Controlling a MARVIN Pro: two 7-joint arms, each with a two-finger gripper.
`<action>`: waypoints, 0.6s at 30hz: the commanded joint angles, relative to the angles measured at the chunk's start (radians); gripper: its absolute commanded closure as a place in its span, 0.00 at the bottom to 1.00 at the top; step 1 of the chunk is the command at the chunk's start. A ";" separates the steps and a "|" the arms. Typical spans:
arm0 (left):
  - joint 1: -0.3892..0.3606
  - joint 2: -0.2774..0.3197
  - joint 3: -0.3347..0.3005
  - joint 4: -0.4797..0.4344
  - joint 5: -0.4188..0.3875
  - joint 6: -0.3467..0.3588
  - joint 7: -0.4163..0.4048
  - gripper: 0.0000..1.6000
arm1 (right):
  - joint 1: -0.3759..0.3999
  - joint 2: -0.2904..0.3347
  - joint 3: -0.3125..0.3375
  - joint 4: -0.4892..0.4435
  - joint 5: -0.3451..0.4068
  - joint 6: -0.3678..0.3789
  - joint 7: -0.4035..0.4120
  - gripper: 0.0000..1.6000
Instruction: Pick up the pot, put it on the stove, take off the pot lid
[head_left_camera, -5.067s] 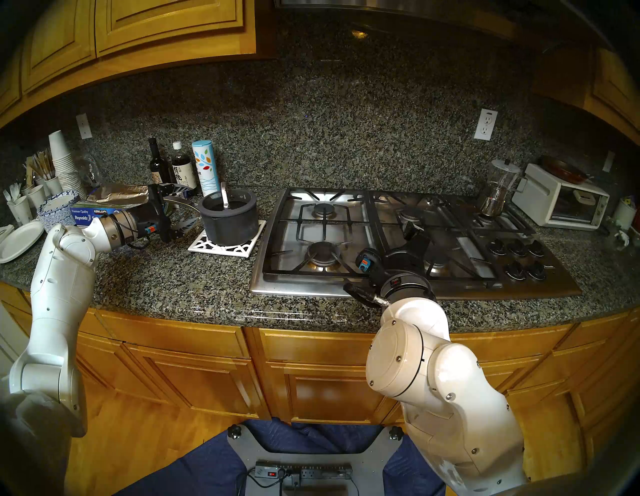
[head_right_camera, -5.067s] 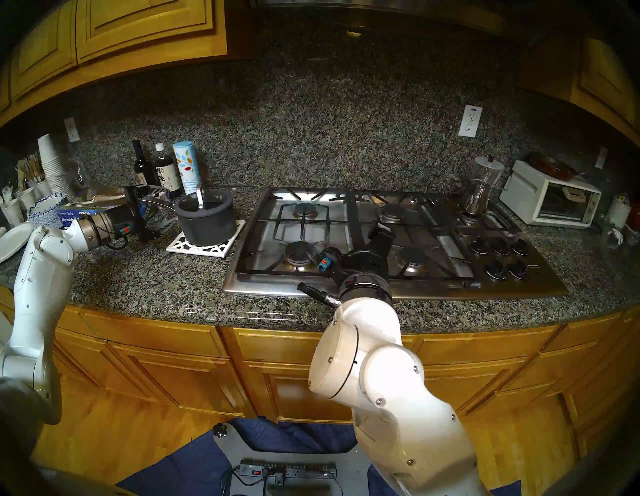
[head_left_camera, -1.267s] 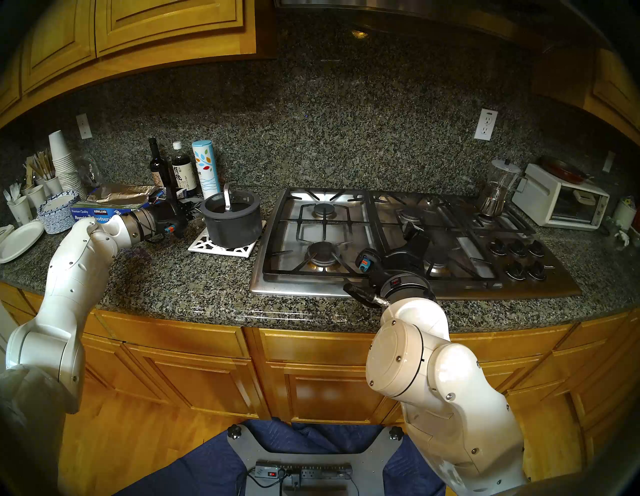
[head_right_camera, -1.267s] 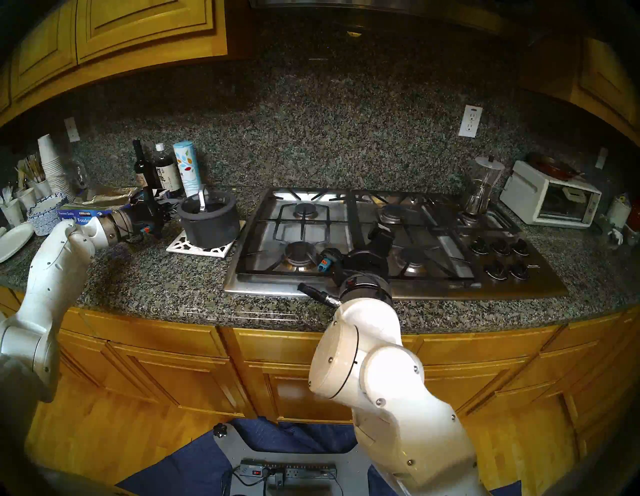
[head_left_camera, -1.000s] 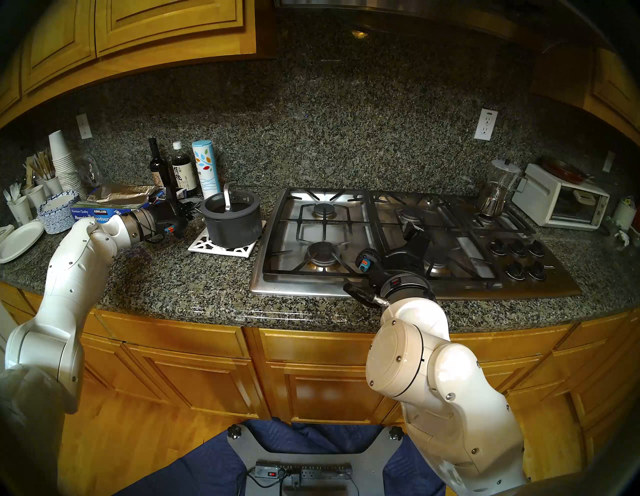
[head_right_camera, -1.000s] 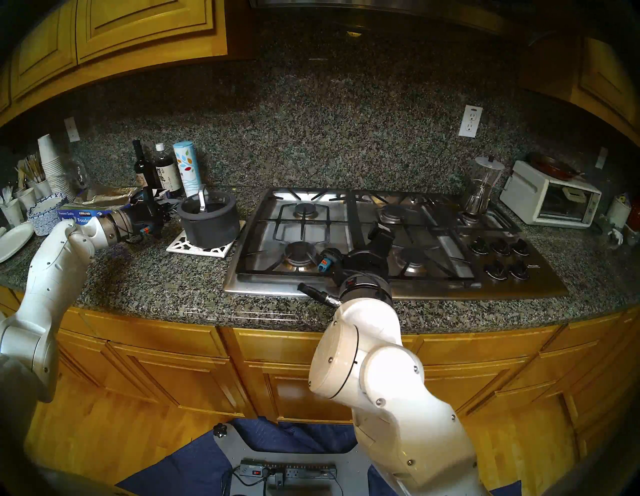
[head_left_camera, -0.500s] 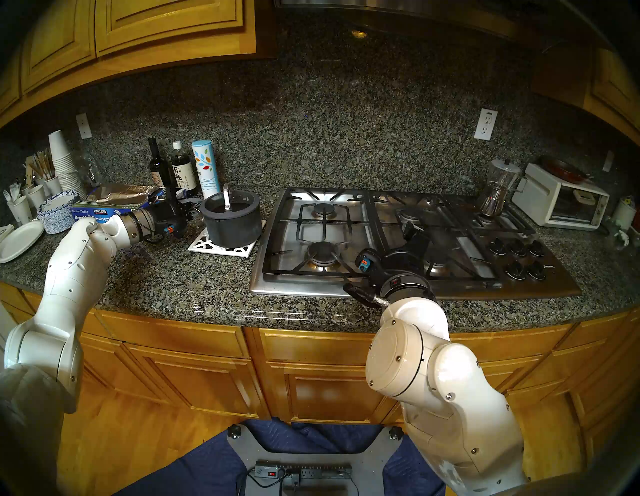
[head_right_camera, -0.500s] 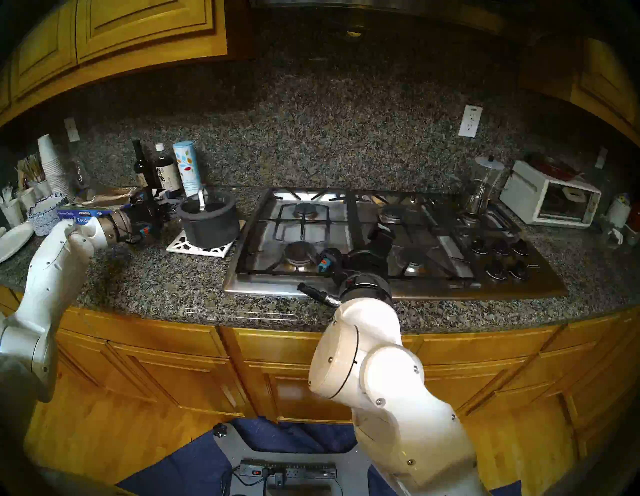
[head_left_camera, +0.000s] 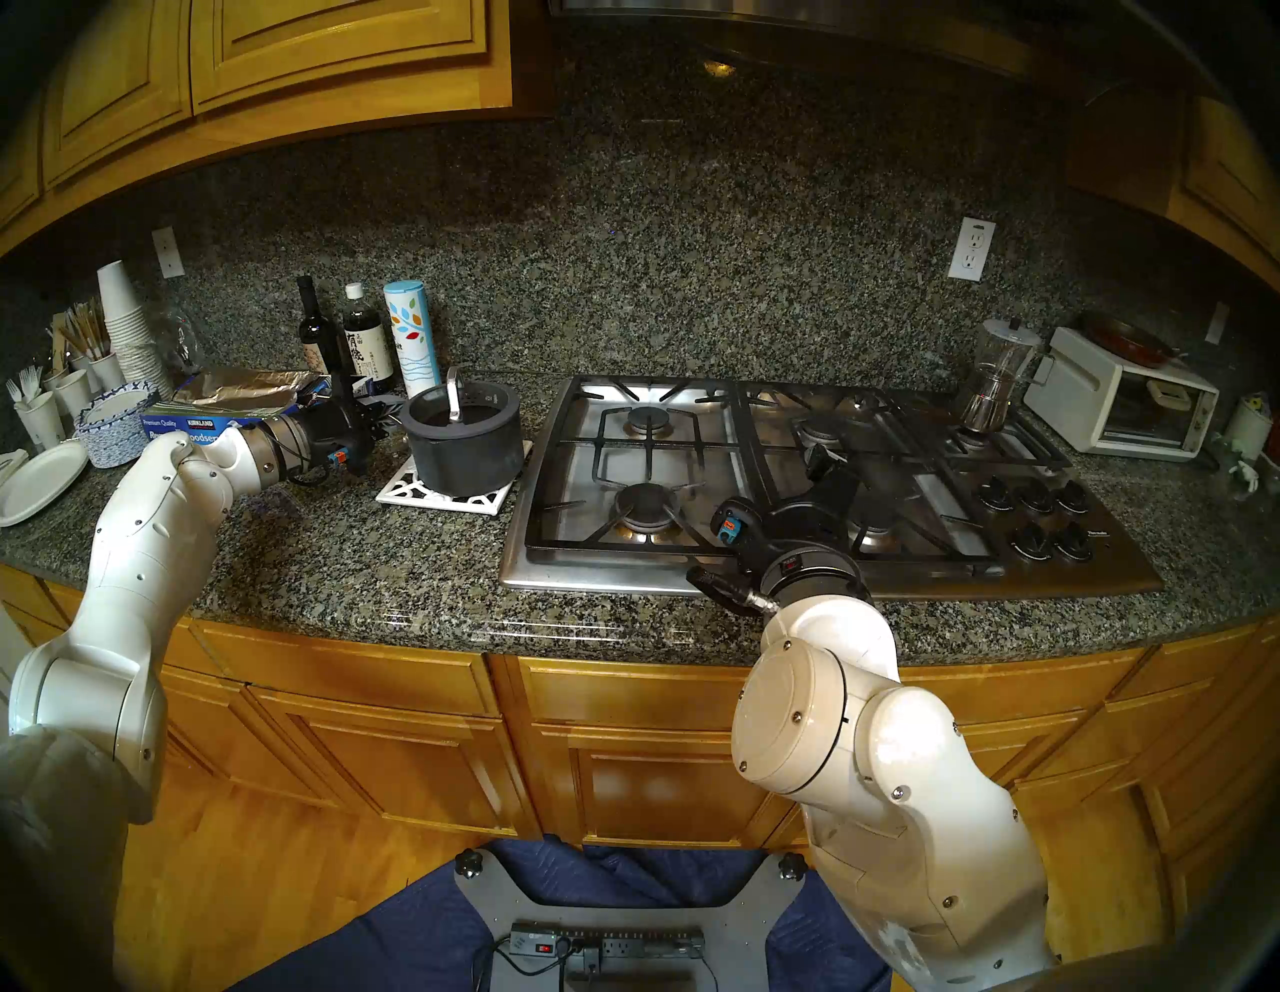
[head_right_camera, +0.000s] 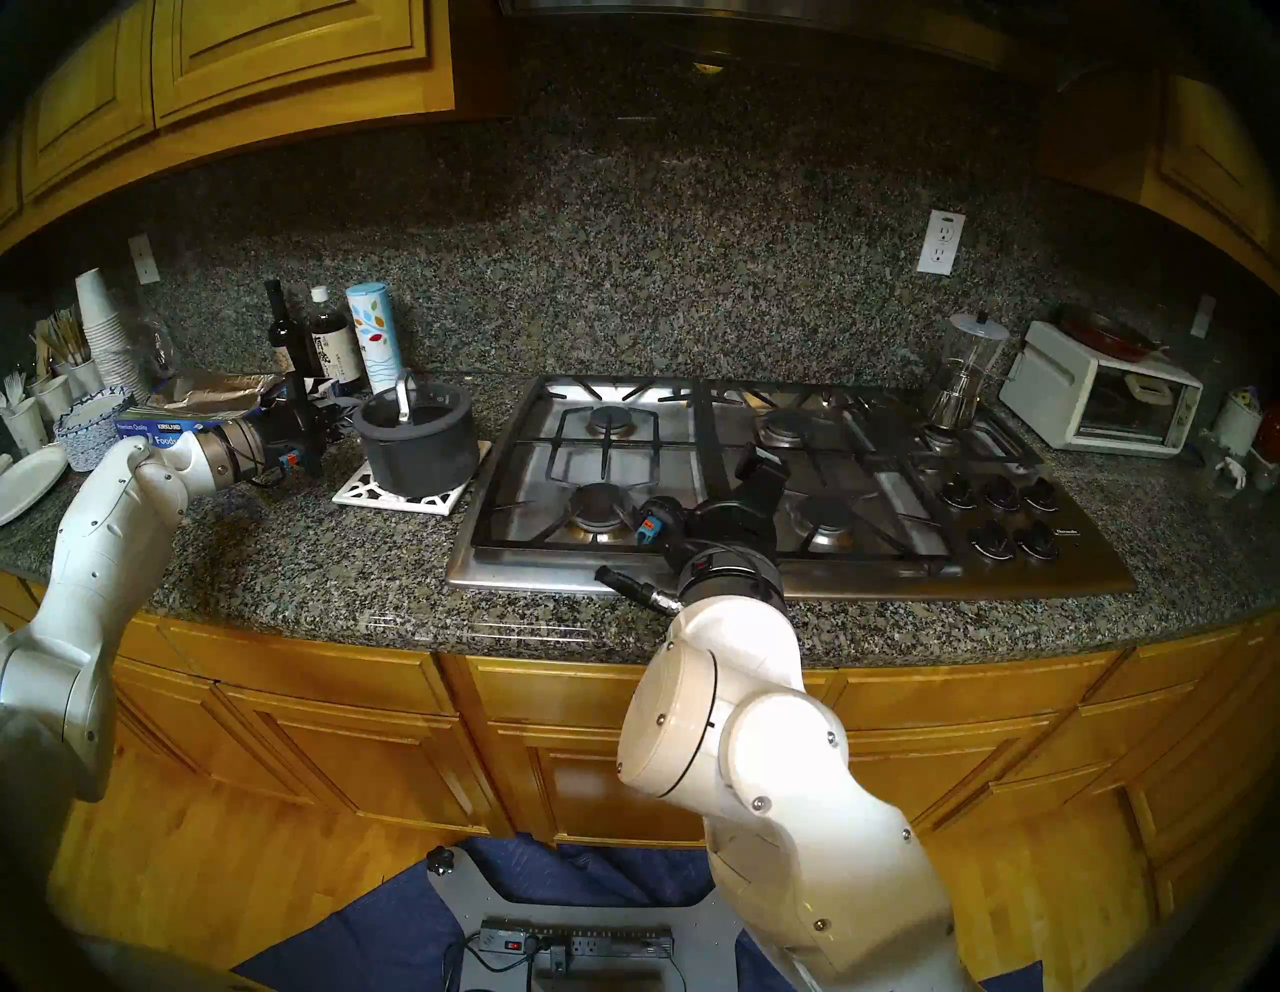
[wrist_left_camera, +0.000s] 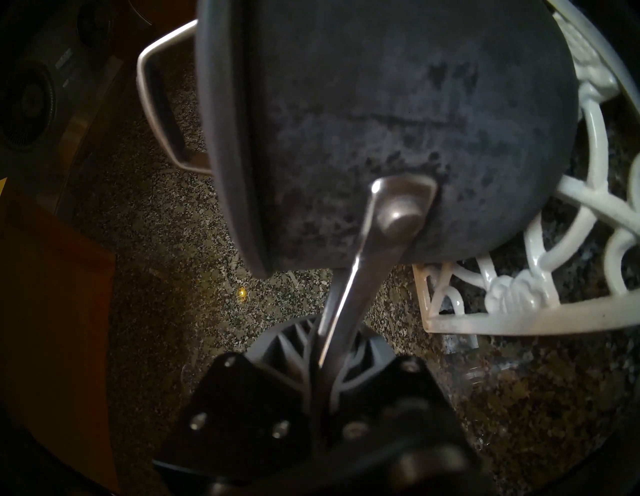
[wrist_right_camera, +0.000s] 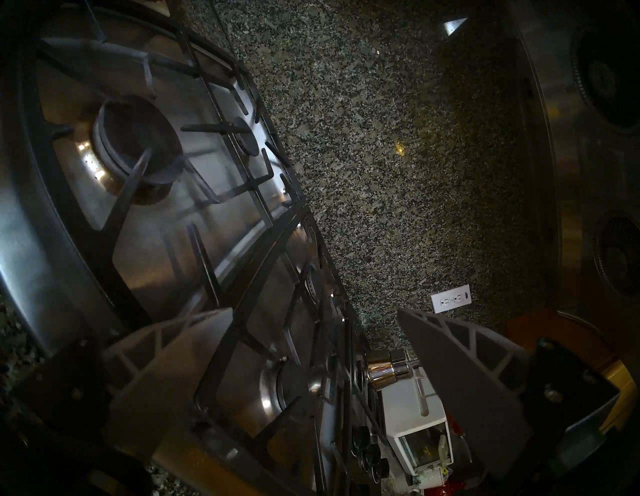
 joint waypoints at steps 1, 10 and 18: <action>-0.102 0.006 -0.044 -0.042 -0.068 0.002 0.013 1.00 | 0.016 -0.002 0.003 -0.025 -0.008 -0.002 -0.011 0.00; -0.119 0.002 -0.054 -0.043 -0.098 0.002 -0.020 1.00 | 0.015 -0.002 0.003 -0.024 -0.008 -0.002 -0.011 0.00; -0.134 -0.004 -0.066 -0.046 -0.129 0.002 -0.058 1.00 | 0.016 -0.003 0.003 -0.024 -0.008 -0.002 -0.010 0.00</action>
